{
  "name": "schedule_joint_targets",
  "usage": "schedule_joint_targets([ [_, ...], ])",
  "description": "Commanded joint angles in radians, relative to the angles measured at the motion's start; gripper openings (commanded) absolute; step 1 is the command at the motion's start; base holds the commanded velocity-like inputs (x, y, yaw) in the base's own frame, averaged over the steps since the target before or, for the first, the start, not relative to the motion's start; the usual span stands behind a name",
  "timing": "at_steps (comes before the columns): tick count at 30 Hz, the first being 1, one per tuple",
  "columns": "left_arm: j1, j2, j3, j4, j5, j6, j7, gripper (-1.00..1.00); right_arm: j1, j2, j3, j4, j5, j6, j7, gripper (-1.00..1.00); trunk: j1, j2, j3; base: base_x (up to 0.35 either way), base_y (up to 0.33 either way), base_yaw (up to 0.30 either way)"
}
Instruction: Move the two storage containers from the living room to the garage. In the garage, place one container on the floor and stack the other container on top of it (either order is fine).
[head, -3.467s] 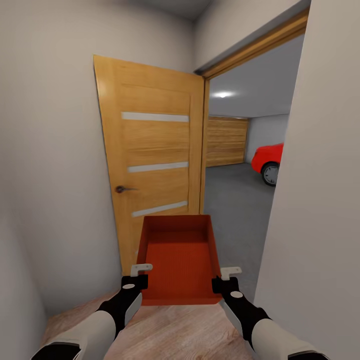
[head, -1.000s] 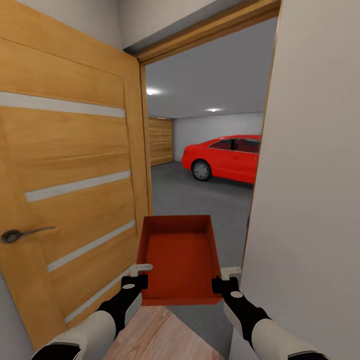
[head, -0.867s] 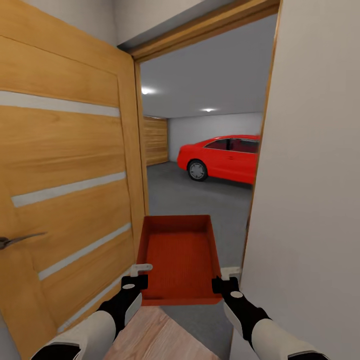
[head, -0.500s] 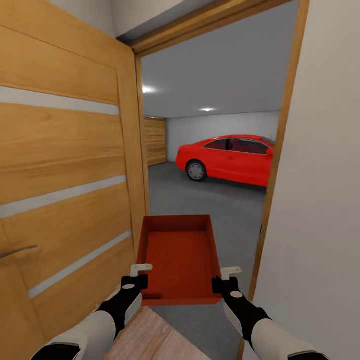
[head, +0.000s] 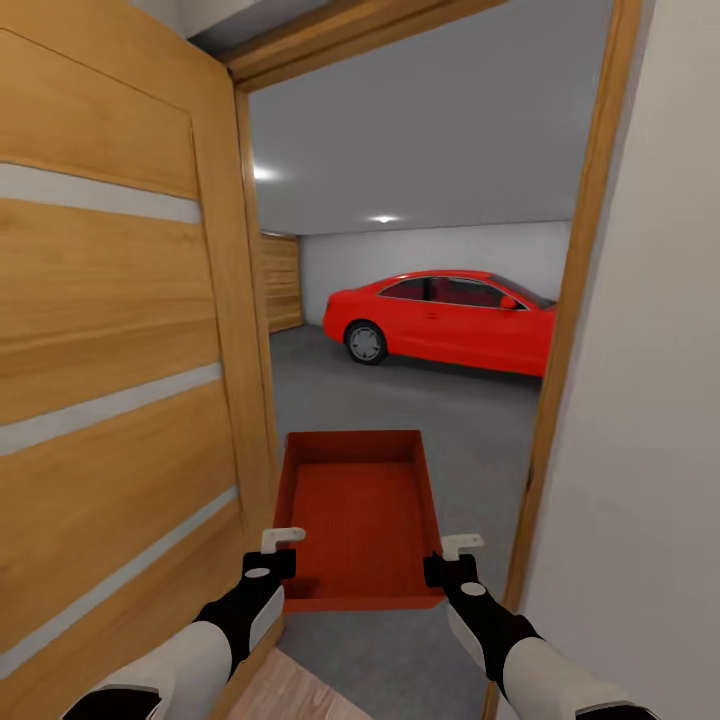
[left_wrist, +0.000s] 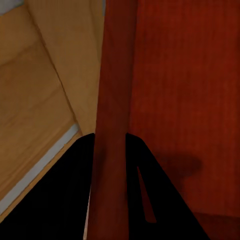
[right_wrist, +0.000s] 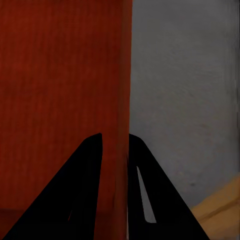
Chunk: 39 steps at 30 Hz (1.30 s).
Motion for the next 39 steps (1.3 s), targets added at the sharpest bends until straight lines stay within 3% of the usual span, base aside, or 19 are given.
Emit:
schedule_joint_targets([
  [1, -0.001, 0.046, 0.082, -0.022, -0.017, -0.022, 0.010, -1.00, -0.001, -0.001, -0.022, 0.003, -0.005, -0.003, -0.007, -1.00, 0.001, -0.001, -0.002, 0.290, 0.189, -0.253],
  [9, -0.001, 0.046, 0.082, -0.022, -0.017, -0.022, 0.010, -1.00, -0.001, -0.001, -0.022, 0.003, -0.005, -0.002, -0.007, -1.00, 0.001, -0.001, -0.002, 0.290, 0.189, -0.246],
  [19, -0.001, 0.046, 0.082, -0.022, -0.017, -0.022, 0.010, -1.00, -0.001, -0.001, -0.023, 0.003, -0.005, -0.002, -0.007, -1.00, 0.001, -0.001, -0.002, 0.290, 0.189, -0.061],
  [33, -0.001, 0.046, 0.082, -0.022, -0.017, -0.022, 0.010, -1.00, -0.001, -0.001, -0.022, 0.003, -0.005, -0.002, -0.007, -1.00, 0.001, -0.001, -0.002, 0.290, 0.189, -0.270],
  [39, -0.001, 0.046, 0.082, -0.022, -0.017, -0.022, 0.010, -1.00, -0.001, -0.001, -0.021, 0.003, -0.005, -0.002, -0.007, -1.00, 0.001, -0.001, -0.002, 0.289, 0.189, -0.102],
])
